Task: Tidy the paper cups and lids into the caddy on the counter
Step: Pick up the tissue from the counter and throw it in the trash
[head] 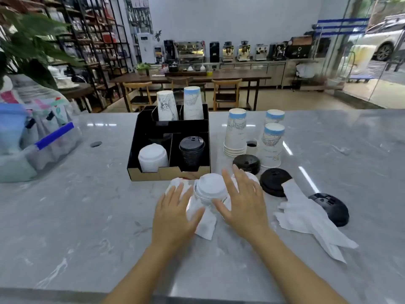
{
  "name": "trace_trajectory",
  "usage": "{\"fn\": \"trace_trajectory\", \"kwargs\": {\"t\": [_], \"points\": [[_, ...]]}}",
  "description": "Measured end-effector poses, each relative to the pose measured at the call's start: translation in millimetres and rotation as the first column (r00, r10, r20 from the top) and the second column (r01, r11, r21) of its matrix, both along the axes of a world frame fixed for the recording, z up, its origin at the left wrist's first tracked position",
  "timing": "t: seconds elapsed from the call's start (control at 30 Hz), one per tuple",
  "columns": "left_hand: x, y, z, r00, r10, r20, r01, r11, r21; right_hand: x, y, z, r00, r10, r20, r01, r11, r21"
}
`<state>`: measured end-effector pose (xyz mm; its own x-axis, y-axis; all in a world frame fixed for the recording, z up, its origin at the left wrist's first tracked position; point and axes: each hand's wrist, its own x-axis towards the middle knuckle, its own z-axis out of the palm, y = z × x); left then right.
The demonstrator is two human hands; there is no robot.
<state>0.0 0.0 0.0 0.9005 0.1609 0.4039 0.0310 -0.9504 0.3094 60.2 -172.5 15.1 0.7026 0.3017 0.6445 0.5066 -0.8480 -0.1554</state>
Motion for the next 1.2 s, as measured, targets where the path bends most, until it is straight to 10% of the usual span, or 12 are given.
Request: {"fn": "trace_trajectory", "kwargs": {"t": [0.23,0.43,0.67,0.97,1.2], "points": [[4.4,-8.4,-24.8,0.996,-0.077,0.046,0.07,0.988,0.135,14.7,3.5,-16.1,1.0,0.026,-0.014,-0.027,0.999,-0.024],[-1.6,-4.7,-11.8,0.999,0.031,0.038,-0.018,0.953,-0.301,22.4,23.0,-10.0,0.989,0.148,0.003,-0.148,0.989,-0.013],[-24.0,8.2,13.9,0.968,0.247,0.05,-0.16,0.754,-0.637,29.9,81.6,1.3,0.83,0.445,-0.337,-0.478,0.878,-0.018],[-36.2,21.9,14.2,0.946,0.299,0.123,-0.157,0.757,-0.634,33.8,123.7,-14.5,0.829,0.292,-0.477,-0.456,0.847,-0.273],[-25.7,12.7,20.3,0.921,0.355,0.162,-0.192,0.774,-0.603,22.9,110.3,-1.8,0.742,0.365,-0.563,-0.518,0.845,-0.134]]}}
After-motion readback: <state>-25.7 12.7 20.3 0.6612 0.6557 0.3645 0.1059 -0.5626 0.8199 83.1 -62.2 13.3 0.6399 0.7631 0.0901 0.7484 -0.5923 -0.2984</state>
